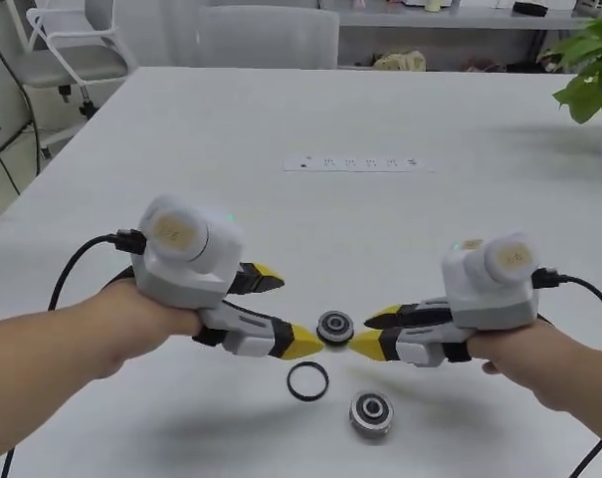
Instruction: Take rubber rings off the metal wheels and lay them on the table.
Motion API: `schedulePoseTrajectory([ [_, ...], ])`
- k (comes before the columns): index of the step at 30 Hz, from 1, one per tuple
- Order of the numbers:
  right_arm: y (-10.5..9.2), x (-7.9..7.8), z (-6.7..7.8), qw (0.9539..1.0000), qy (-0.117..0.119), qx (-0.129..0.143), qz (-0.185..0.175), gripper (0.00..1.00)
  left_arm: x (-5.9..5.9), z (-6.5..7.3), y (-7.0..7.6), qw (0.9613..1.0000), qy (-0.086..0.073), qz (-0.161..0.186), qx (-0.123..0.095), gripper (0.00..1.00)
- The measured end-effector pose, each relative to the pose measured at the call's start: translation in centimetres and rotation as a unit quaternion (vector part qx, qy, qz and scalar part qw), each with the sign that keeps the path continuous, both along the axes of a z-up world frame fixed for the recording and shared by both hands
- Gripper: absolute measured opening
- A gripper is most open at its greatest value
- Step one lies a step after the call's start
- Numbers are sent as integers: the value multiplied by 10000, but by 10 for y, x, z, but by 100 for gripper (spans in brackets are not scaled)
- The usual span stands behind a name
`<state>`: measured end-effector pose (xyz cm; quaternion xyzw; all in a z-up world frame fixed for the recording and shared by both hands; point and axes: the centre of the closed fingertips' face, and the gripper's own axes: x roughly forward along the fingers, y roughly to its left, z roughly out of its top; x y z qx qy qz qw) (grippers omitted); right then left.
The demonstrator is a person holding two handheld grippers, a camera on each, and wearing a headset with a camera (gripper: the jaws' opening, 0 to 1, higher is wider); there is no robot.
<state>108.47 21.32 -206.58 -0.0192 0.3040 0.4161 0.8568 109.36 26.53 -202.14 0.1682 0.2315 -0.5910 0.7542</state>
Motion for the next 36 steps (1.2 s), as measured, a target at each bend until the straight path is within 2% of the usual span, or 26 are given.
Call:
schedulePoseTrajectory([
  [8, 0, -1, -3, 10000, 7, -29, 10, 23, -3, -5, -9, 9999, 26, -114, 30, 53],
  [16, -1, 0, -4, 10000, -14, -19, 1, 23, 0, -12, -15, 9998, 56, -163, 71, 50],
  [23, -3, 0, -6, 10000, 0, -9, -37, 22, 5, -16, -19, 9998, 89, -137, 80, 44],
  [36, -4, 1, -8, 10000, 6, 33, -57, 22, 6, -25, -28, 9995, 83, -247, 195, 35],
])
